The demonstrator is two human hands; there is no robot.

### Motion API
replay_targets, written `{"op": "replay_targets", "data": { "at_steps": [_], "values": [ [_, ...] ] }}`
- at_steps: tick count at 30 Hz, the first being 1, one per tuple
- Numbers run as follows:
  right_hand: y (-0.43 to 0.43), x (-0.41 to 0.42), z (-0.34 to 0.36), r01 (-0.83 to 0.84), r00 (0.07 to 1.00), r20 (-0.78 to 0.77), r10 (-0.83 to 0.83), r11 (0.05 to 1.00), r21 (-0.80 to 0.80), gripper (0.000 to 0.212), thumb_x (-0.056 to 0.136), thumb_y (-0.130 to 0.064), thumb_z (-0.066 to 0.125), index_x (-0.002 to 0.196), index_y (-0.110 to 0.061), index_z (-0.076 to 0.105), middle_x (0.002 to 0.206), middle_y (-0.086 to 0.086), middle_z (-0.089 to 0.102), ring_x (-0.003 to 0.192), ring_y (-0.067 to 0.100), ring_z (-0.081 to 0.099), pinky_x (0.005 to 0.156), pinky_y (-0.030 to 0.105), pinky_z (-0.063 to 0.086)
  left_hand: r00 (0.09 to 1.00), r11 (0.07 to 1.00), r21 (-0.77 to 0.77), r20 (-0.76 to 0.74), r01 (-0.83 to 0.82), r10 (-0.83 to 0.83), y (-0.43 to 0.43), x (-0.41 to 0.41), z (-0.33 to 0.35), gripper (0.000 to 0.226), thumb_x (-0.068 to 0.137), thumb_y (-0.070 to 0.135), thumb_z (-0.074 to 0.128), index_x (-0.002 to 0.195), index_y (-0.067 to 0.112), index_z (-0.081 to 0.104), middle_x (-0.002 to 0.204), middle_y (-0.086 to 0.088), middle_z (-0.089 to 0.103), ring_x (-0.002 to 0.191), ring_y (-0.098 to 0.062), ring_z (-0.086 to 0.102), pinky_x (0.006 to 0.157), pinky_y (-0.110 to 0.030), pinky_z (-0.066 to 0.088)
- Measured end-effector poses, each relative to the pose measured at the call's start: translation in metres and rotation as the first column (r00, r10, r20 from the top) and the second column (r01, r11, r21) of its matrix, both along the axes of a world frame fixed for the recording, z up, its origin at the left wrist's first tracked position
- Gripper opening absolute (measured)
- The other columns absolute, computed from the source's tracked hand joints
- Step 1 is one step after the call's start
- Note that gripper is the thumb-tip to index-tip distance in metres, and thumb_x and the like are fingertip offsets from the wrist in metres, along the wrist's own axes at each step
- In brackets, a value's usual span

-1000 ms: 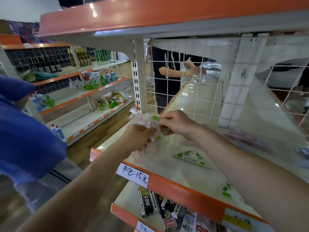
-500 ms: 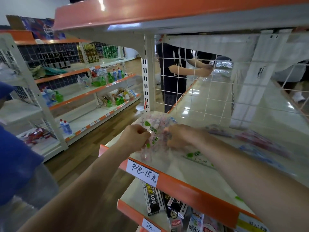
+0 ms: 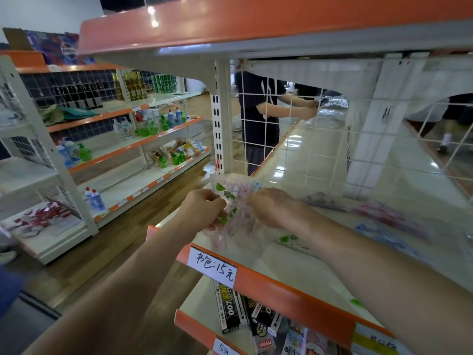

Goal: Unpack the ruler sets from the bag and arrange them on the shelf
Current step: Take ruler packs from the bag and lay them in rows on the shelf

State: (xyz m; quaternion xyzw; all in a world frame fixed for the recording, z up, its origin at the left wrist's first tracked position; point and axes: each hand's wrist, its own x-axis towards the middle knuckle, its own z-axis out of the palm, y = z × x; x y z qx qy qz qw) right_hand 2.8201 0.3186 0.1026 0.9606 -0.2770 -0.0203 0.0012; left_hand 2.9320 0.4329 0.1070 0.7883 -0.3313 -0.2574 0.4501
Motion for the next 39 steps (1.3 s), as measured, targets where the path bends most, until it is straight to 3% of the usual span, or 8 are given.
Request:
{"op": "replay_targets", "data": {
  "at_steps": [3, 7, 13, 19, 23, 29, 33, 39],
  "values": [
    [-0.012, -0.013, 0.003, -0.013, 0.969, 0.249, -0.009, 0.996, 0.089, 0.031, 0.098, -0.01, 0.04, 0.118, -0.015, 0.063, 0.116, 0.009, 0.064, 0.105, 0.026, 0.059, 0.08, 0.029, 0.041, 0.998, 0.999, -0.039, -0.06, -0.007, 0.005, -0.003, -0.006, 0.005, 0.013, 0.092, 0.012, 0.054, 0.097, 0.002, 0.061, 0.078, -0.01, 0.068, 0.054, -0.018, 0.061, 0.054, -0.03, 0.056],
    [-0.026, -0.041, 0.02, 0.013, 0.862, 0.477, -0.171, 0.949, 0.316, 0.027, 0.095, -0.013, 0.045, 0.101, -0.013, 0.071, 0.096, 0.003, 0.072, 0.075, 0.017, 0.061, 0.075, 0.029, 0.047, 0.999, 0.999, -0.038, -0.025, 0.023, -0.024, -0.007, -0.017, 0.008, 0.011, 0.094, 0.013, 0.052, 0.095, 0.007, 0.061, 0.079, -0.009, 0.067, 0.058, -0.017, 0.058, 0.051, -0.026, 0.051],
    [-0.034, -0.078, 0.028, 0.022, 0.784, 0.505, -0.362, 0.829, 0.559, 0.02, 0.093, -0.009, 0.053, 0.106, -0.006, 0.067, 0.078, 0.001, 0.069, 0.073, 0.016, 0.067, 0.066, 0.026, 0.052, 0.987, 0.994, -0.015, 0.116, 0.113, -0.11, -0.021, -0.036, 0.006, 0.012, 0.093, 0.015, 0.051, 0.088, 0.012, 0.062, 0.081, -0.009, 0.067, 0.062, -0.018, 0.06, 0.047, -0.024, 0.049],
    [-0.032, -0.113, 0.036, 0.026, 0.731, 0.459, -0.505, 0.693, 0.72, 0.019, 0.093, 0.001, 0.044, 0.094, -0.01, 0.06, 0.086, 0.012, 0.069, 0.068, 0.016, 0.067, 0.058, 0.023, 0.055, 0.982, 0.982, -0.017, 0.006, 0.188, -0.188, -0.034, -0.065, 0.014, 0.012, 0.099, 0.015, 0.042, 0.102, 0.007, 0.051, 0.082, -0.012, 0.067, 0.049, -0.02, 0.063, 0.044, -0.027, 0.05],
    [-0.032, -0.134, 0.038, 0.03, 0.709, 0.441, -0.551, 0.647, 0.762, 0.028, 0.096, -0.001, 0.036, 0.1, 0.0, 0.064, 0.086, 0.015, 0.07, 0.07, 0.018, 0.067, 0.063, 0.024, 0.056, 0.971, 0.973, 0.011, 0.061, 0.23, -0.231, -0.042, -0.077, 0.013, 0.016, 0.1, 0.016, 0.037, 0.109, 0.01, 0.048, 0.079, -0.007, 0.072, 0.039, -0.013, 0.052, 0.038, -0.02, 0.031],
    [-0.037, -0.155, 0.042, 0.083, 0.653, 0.492, -0.575, 0.701, 0.708, 0.038, 0.088, 0.016, 0.036, 0.112, 0.002, 0.063, 0.092, 0.011, 0.065, 0.076, 0.019, 0.067, 0.075, 0.026, 0.056, 0.968, 0.971, 0.006, 0.072, 0.24, -0.24, -0.052, -0.084, 0.017, 0.017, 0.096, 0.009, 0.037, 0.109, 0.009, 0.047, 0.083, -0.007, 0.073, 0.05, -0.017, 0.054, 0.044, -0.025, 0.033],
    [-0.042, -0.168, 0.037, 0.124, 0.662, 0.509, -0.55, 0.75, 0.65, 0.017, 0.091, -0.004, 0.055, 0.101, 0.003, 0.066, 0.081, 0.01, 0.066, 0.065, 0.013, 0.06, 0.063, 0.02, 0.05, 0.952, 0.954, 0.029, 0.063, 0.297, -0.299, -0.056, -0.089, 0.014, 0.018, 0.094, 0.004, 0.037, 0.097, 0.011, 0.054, 0.083, -0.003, 0.072, 0.055, -0.016, 0.055, 0.047, -0.022, 0.038],
    [-0.041, -0.174, 0.03, 0.221, 0.774, 0.406, -0.486, 0.808, 0.546, 0.017, 0.089, -0.025, 0.063, 0.091, -0.011, 0.072, 0.083, 0.002, 0.064, 0.075, 0.011, 0.055, 0.065, 0.023, 0.041, 0.949, 0.95, 0.021, -0.062, 0.31, -0.308, -0.062, -0.098, 0.007, 0.023, 0.095, 0.0, 0.035, 0.089, 0.013, 0.053, 0.088, -0.012, 0.068, 0.059, -0.022, 0.061, 0.052, -0.028, 0.05]
  ]
}}
